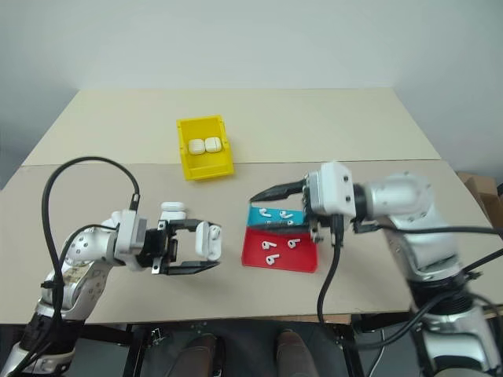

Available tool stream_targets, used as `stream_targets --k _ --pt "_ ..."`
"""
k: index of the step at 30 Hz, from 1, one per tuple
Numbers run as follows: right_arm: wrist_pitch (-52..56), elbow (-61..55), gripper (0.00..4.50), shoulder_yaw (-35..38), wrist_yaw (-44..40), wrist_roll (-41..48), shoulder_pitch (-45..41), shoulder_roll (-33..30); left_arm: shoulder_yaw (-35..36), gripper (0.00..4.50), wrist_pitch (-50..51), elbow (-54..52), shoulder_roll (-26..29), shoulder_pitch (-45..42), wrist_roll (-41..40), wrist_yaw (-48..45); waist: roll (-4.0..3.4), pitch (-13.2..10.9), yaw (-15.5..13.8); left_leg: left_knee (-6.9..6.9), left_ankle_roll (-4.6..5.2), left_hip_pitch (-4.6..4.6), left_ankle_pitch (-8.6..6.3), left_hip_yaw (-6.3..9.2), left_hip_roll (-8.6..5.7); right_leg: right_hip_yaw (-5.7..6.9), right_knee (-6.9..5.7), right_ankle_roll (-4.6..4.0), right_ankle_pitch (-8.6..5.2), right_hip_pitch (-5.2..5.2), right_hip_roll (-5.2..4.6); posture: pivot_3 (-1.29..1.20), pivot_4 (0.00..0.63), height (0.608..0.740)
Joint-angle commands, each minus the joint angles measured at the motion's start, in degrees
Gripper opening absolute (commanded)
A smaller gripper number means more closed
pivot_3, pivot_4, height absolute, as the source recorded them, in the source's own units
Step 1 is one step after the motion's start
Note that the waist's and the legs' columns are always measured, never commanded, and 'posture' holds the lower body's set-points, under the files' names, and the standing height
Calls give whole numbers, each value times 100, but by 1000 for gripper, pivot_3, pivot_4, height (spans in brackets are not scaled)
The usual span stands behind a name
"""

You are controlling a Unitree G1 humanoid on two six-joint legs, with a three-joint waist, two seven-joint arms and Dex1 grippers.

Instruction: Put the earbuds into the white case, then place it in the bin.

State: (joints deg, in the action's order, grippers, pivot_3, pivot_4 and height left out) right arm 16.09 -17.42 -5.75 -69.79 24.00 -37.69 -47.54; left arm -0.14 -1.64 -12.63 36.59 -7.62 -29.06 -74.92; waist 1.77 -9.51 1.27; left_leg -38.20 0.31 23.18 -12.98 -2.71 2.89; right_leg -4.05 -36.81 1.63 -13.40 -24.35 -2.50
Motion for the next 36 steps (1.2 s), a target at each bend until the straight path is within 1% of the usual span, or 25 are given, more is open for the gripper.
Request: stream_targets --k 1,3,6,9,12,17,22,30,36 --pt "32 398 2270 -651 -301 -1036 -544 -436 273 2815 -218 -328 113 377 11 109 0 0 -11 0 0 -1 0 -1 2 1 2 -2 -2 -1 0 0 150 740" --pt "-31 881 2270 -1211 -658 -1613 -1061 -502 319 2815 -329 -439 144 698 62 145 0 0 -11 4 0 1 0 -5 2 0 4 -3 -3 -4 -3 0 150 740" --pt "-545 1643 2270 -1931 -1021 -2527 -1682 -401 252 2815 -530 -523 111 961 222 231 -1 -1 -15 11 0 4 0 -11 1 -3 6 -3 -2 -12 -5 0 150 740" --pt "-697 2355 2270 -2361 -1360 -2904 -2150 -63 134 2815 -534 -605 20 1005 334 437 -2 -2 -18 14 0 7 0 -14 1 -2 4 -4 -2 -19 -4 0 150 740" --pt "-1142 3112 2270 -2648 -1468 -3282 -2393 280 32 2815 -491 -663 -37 980 380 554 -1 -1 -21 14 0 8 0 -13 2 -2 4 -6 -1 -18 -3 0 150 740" --pt "-1215 3619 2270 -2774 -1713 -3562 -2489 587 -72 2815 -469 -701 -61 951 473 706 -3 -3 -50 15 0 13 0 -13 -1 -2 4 -6 0 -19 -6 0 150 740" --pt "-1107 3901 2270 -2903 -1667 -3948 -2499 840 -141 2815 -509 -695 -73 938 490 793 -4 -3 -32 16 0 9 0 -12 0 -1 0 -7 1 -19 -4 0 150 740" --pt "-1319 4092 2270 -2912 -1707 -4152 -2351 975 -289 2815 -564 -682 -100 886 592 841 -5 -3 -29 16 0 5 0 -13 0 -1 -6 -9 1 -19 -4 0 150 740" --pt "-1400 4385 2270 -2917 -1715 -4263 -2381 1106 -255 2815 -537 -679 -74 831 614 935 -4 -3 -22 16 0 5 0 -13 0 -1 -6 -9 2 -18 -3 0 150 740"
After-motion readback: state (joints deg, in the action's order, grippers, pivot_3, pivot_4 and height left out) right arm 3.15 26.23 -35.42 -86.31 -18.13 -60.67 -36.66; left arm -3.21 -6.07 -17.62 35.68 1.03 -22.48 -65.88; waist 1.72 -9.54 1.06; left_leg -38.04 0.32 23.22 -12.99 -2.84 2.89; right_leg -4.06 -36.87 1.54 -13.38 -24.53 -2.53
